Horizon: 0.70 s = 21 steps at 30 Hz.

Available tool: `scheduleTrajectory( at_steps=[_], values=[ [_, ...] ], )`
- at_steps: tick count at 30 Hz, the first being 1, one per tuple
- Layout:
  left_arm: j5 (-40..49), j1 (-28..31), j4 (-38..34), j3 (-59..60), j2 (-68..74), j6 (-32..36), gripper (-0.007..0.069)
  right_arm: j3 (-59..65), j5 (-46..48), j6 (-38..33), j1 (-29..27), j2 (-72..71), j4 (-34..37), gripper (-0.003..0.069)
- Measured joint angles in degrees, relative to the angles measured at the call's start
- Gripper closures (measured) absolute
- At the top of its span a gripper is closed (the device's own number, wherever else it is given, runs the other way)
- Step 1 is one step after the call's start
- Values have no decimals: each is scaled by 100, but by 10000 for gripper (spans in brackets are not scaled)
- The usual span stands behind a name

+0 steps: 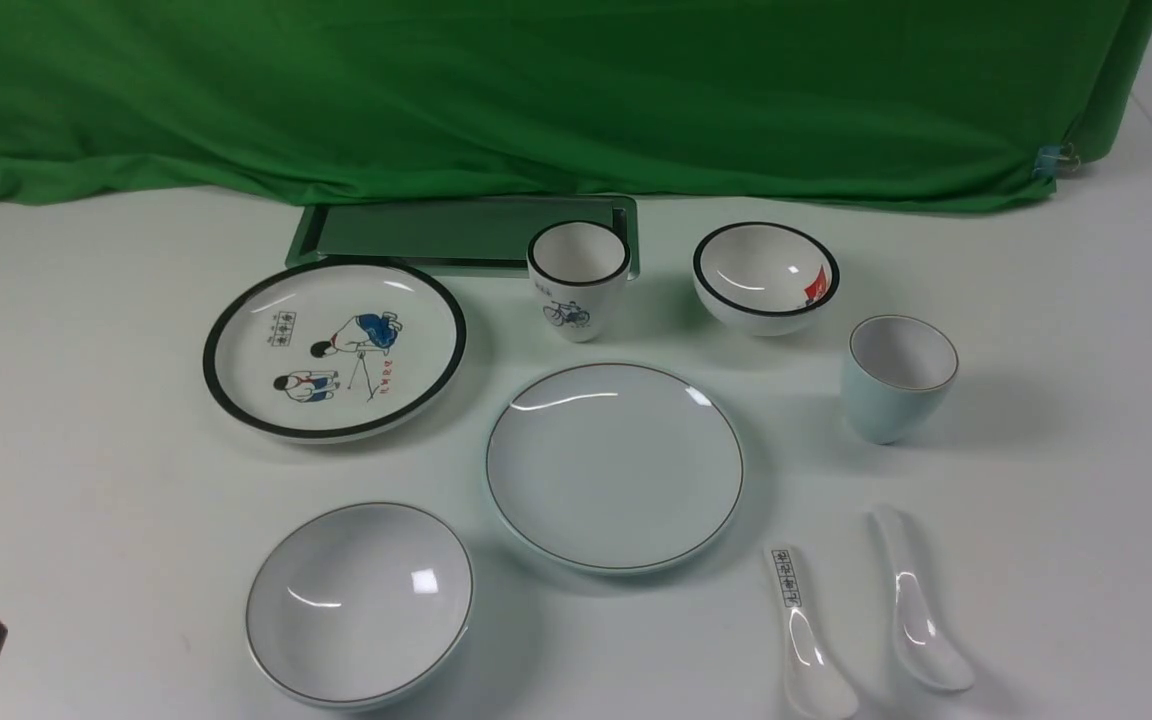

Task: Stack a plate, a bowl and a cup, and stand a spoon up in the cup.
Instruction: Use the left arm to grab a blue rice bowl

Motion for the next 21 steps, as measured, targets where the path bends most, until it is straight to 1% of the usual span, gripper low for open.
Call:
scheduleTrajectory(
  at_steps=[1, 2, 3, 5, 6, 8, 9, 13, 15, 16, 17, 18, 19, 20, 21],
  values=[
    [-20, 0, 0, 0, 0, 0, 655, 0, 0, 104, 0, 0, 21, 413],
    [-123, 0, -842, 0, 0, -508, 655, 0, -6, 906, 0, 0, 162, 413],
    [-190, 0, -1298, 0, 0, -752, 655, 0, -6, 1411, 0, 0, 233, 413],
    [-256, 0, -1632, 0, 0, -933, 655, 0, -6, 2288, 0, 0, 324, 413],
    [-308, 0, -1808, 0, 0, -1052, 655, 0, -6, 3134, 0, 0, 378, 413],
    [-370, 0, -1900, 0, 0, -1187, 655, 0, -6, 3684, 0, 0, 413, 413],
    [-411, 0, -1925, 0, 0, -1326, 655, 0, -1, 3818, 0, 0, 426, 413],
    [-430, 0, -1897, 0, 0, -1442, 655, 0, -2, 3634, 0, 0, 426, 413],
    [-260, 0, -1554, -81, 0, -1309, 655, 0, -12, 3470, 0, 0, 426, 413],
    [-53, 0, -1331, -226, 0, -1166, 655, 0, -43, 3310, 0, 0, 426, 413],
    [41, 0, -1283, -302, 0, -1093, 655, 0, -68, 3229, 0, 0, 426, 413],
    [407, 0, -834, -681, -5, -788, 655, 0, -235, 2821, 32, 0, 426, 413],
    [655, 0, -733, -841, -10, -674, 655, 0, -365, 2650, 71, 0, 426, 413],
    [1068, 0, -422, -1182, 33, -485, 655, 0, -529, 2290, 156, 0, 426, 416],
    [1284, 0, -213, -1414, 92, -417, 655, -15, -577, 2105, 205, 0, 426, 422]
  ],
)
